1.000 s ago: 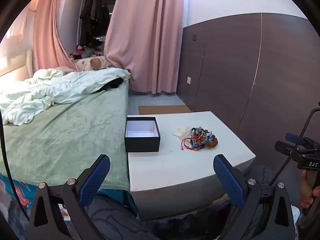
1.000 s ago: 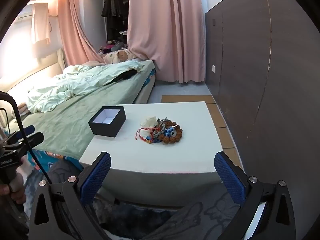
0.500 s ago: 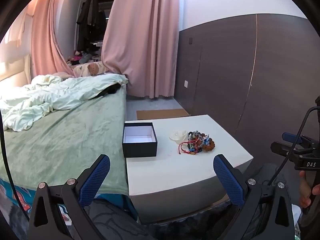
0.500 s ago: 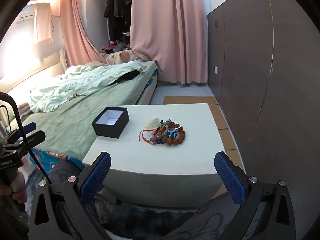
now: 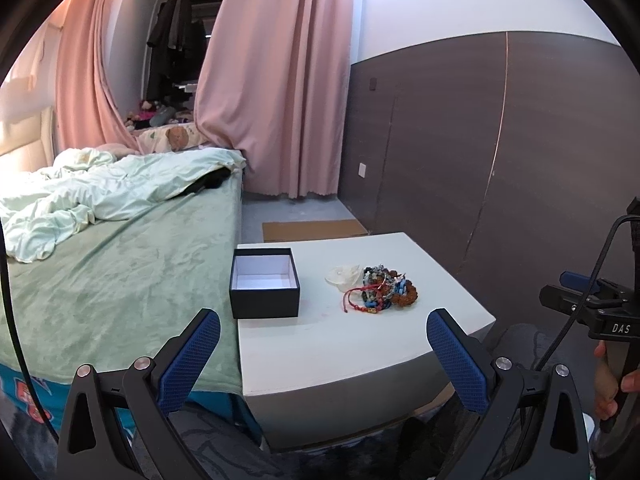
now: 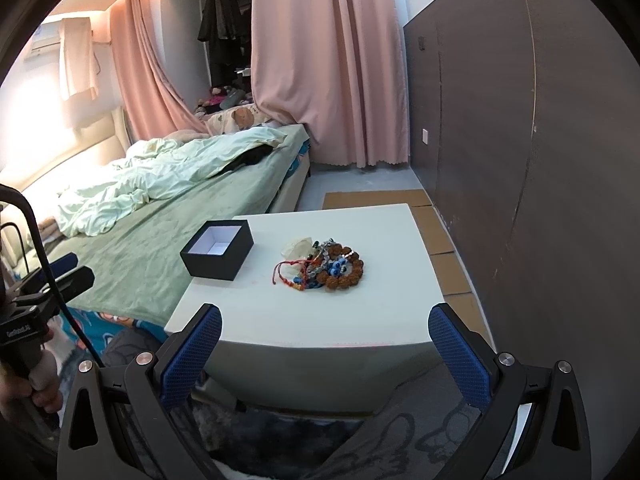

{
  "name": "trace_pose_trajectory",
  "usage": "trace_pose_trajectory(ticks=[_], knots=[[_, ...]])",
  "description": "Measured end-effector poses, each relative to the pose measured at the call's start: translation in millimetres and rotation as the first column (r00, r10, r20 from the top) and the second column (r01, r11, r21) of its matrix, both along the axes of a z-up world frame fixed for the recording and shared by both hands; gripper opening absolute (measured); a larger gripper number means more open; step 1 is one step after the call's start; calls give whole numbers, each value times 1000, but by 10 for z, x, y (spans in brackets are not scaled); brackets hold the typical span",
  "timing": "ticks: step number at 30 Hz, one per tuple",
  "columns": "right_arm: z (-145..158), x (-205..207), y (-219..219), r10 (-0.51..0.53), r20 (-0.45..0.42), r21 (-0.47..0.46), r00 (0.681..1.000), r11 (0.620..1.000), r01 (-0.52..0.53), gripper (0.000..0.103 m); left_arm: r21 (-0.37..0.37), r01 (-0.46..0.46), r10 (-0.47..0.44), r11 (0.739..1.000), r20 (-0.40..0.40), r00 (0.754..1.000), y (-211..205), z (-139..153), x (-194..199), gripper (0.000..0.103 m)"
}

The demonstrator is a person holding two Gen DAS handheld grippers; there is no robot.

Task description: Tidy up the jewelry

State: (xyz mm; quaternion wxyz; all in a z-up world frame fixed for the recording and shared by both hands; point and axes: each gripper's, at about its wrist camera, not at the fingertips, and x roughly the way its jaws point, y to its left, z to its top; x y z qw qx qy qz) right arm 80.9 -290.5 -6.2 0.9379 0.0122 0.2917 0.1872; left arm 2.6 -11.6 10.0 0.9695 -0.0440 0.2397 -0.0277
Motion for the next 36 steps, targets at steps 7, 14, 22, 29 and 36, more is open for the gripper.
trace_pose_trajectory(ticks=[7,14,22,29,36], knots=[[7,-44,14,-22,11,-2,1000,1000,22,103,-6,21,-21,1000,27,999,-17,25,7,103],[-53,-9,-16,-21,-6,17,1000,1000,21,103,11,27,-27,1000,11,1000,-61,9,36,103],[-44,-43,-89,-43,1,19,999,999,43,103,-5,27,-27,1000,9,1000,-26,-8,29,103],[7,-67,-107,-53,18,19,998,998,52,103,-13,28,-28,1000,20,999,-28,-14,14,103],[19,-92,-116,-54,24,20,998,998,54,103,-10,30,-29,1000,24,999,-26,-2,3,103]])
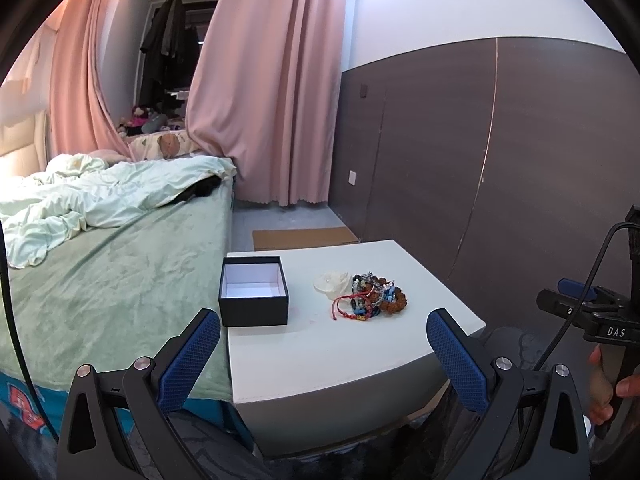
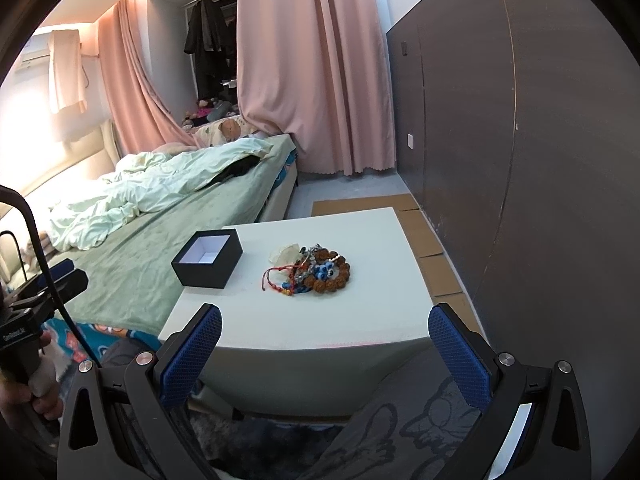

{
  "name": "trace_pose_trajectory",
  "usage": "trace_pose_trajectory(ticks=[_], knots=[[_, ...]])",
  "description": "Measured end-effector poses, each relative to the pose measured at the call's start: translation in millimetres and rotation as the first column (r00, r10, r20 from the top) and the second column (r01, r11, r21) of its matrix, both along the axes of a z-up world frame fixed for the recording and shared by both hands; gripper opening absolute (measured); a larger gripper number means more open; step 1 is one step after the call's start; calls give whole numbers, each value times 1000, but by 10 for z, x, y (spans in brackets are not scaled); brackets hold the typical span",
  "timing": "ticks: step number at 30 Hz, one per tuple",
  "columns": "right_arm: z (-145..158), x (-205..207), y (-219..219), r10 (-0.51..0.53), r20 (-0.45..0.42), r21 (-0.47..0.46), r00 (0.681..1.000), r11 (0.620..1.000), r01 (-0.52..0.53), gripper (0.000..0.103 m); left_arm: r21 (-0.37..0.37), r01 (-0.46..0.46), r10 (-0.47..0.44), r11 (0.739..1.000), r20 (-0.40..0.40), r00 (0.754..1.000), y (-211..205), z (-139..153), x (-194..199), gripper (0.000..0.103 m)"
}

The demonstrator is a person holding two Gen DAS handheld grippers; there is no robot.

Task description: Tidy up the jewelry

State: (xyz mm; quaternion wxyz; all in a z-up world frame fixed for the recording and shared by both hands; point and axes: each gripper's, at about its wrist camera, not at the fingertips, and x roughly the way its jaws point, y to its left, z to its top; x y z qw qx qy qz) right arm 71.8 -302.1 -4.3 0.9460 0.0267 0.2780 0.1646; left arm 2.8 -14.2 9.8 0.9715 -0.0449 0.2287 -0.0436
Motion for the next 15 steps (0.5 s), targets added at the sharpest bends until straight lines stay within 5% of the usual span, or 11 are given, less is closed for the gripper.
trace_pose_trajectory(ticks=[15], knots=[[4,43,-60,-8,-5,-4,1000,1000,8,103,-8,-7,7,1000,10,1000,15,37,14,103]])
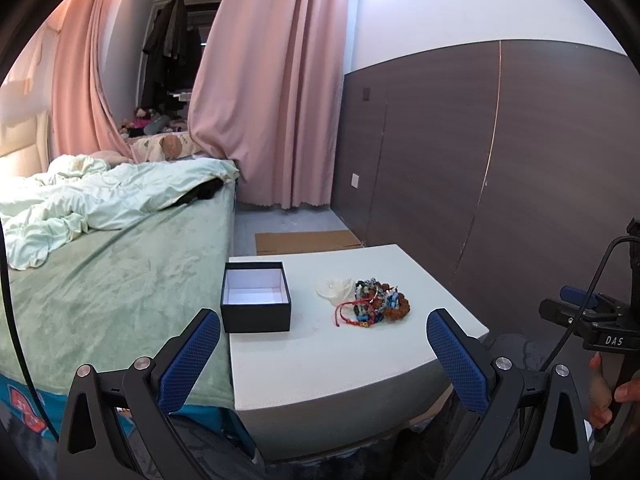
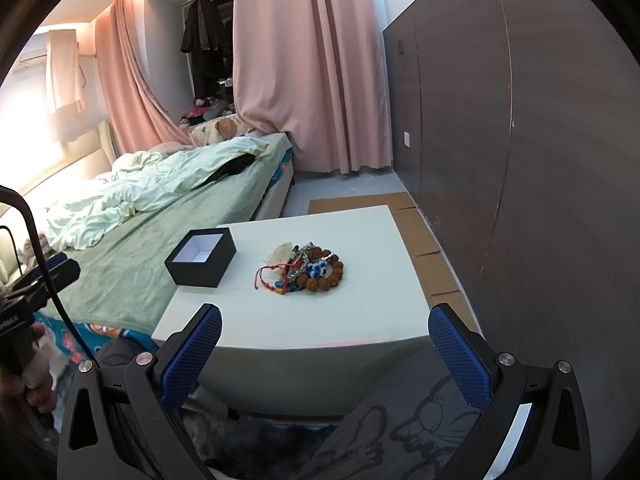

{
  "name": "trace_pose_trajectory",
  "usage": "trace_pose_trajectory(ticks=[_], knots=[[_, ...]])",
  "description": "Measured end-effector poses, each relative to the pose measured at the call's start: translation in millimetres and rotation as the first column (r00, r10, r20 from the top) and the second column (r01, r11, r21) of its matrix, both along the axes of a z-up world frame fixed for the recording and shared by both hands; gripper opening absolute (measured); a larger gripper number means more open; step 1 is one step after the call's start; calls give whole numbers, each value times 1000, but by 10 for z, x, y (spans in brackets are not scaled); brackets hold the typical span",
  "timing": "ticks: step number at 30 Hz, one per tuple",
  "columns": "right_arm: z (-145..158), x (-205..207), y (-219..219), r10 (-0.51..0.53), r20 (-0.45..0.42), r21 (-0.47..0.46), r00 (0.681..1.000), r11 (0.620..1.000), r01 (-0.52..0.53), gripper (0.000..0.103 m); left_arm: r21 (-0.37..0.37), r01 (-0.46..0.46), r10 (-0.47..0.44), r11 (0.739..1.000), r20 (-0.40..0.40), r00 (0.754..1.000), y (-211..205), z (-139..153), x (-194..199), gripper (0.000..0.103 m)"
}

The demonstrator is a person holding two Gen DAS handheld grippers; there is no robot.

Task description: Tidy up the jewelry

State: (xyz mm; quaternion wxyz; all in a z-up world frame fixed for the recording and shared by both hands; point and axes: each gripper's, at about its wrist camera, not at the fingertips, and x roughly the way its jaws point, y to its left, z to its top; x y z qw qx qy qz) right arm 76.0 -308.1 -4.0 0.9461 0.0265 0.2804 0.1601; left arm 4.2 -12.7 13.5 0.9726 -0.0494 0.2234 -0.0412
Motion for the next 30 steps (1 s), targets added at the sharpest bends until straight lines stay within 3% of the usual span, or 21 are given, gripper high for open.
trace_pose_trajectory(ticks=[8,19,30], knots=[[-27,160,3,7,-12,-1,1000,1000,-7,103,-12,13,-13,1000,-13,1000,41,52,154,103],[-134,531,-110,9,-55,67,998,998,-5,103,-52,72,-76,996,-81,994,48,79,734,102],[-313,959,-202,22,-114,150,993,989,-5,101,-100,136,-154,986,-206,966,-81,-200,1355,79]])
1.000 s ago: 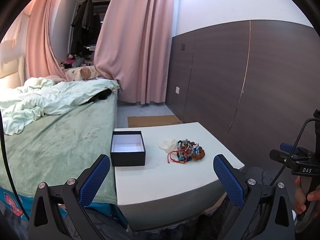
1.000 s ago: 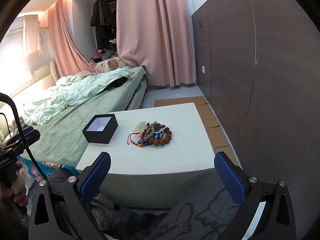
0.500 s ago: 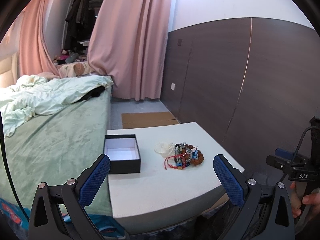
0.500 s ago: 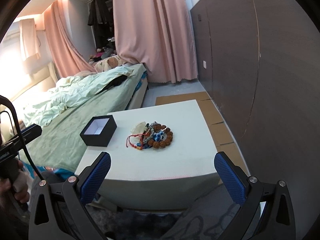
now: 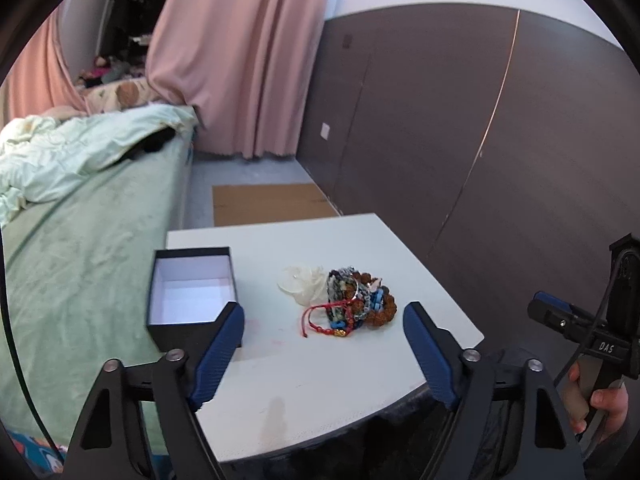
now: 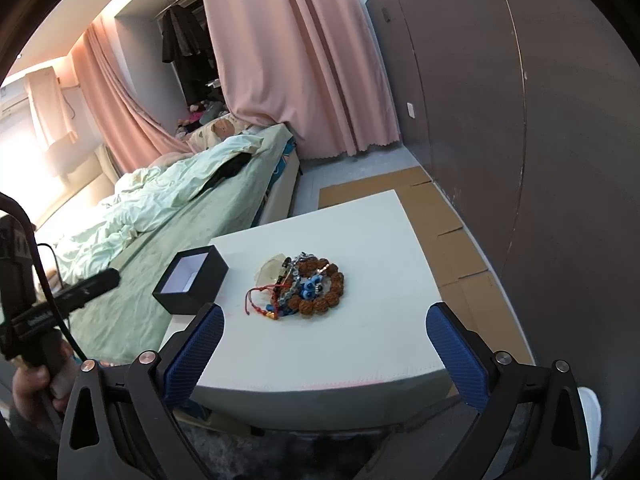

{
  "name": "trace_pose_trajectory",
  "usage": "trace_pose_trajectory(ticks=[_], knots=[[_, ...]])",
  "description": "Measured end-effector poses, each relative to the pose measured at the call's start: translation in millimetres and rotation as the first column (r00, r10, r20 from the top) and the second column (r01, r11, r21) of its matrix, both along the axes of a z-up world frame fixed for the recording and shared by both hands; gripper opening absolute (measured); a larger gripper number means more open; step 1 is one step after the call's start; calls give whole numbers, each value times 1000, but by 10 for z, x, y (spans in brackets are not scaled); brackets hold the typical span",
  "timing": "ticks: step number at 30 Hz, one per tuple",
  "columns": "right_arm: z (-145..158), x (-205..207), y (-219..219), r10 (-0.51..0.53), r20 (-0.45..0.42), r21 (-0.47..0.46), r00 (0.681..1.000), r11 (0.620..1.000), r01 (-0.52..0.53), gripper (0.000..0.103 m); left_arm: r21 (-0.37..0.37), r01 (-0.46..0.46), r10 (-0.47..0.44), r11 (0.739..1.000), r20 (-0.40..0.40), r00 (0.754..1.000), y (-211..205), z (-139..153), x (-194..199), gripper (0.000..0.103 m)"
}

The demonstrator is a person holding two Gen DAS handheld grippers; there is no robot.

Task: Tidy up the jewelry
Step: 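Reach the left gripper to the red string bracelet and close on it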

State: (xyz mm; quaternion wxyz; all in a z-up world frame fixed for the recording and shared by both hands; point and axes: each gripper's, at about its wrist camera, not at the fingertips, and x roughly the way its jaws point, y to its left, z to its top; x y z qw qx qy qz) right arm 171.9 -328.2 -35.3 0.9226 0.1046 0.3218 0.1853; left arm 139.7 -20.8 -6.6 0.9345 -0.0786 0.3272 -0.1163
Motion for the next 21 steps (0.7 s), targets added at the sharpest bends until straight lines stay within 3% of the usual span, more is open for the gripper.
trace_pose_trajectory(ticks=[5,6,10,17,21], knots=[[-134,157,-55,-17,-40,14,999,1000,17,99,33,52,-49,998,-84,995,-122,-234,336,74],[-162,183,-68,-20,-48,18,999,1000,21,98,48,65,-60,997,-108,992,-153,-296,421,69],[-262,283,-114,-31,-84,29,996,999,34,86,61,95,-83,994,-176,981,-206,-502,668,60],[-445,429,-136,-37,-147,48,988,998,45,85,88,145,-121,985,-231,965,-266,-760,931,53],[-541,531,-130,-18,-182,73,983,997,32,77,107,152,-121,983,-253,960,-283,-898,1086,52]])
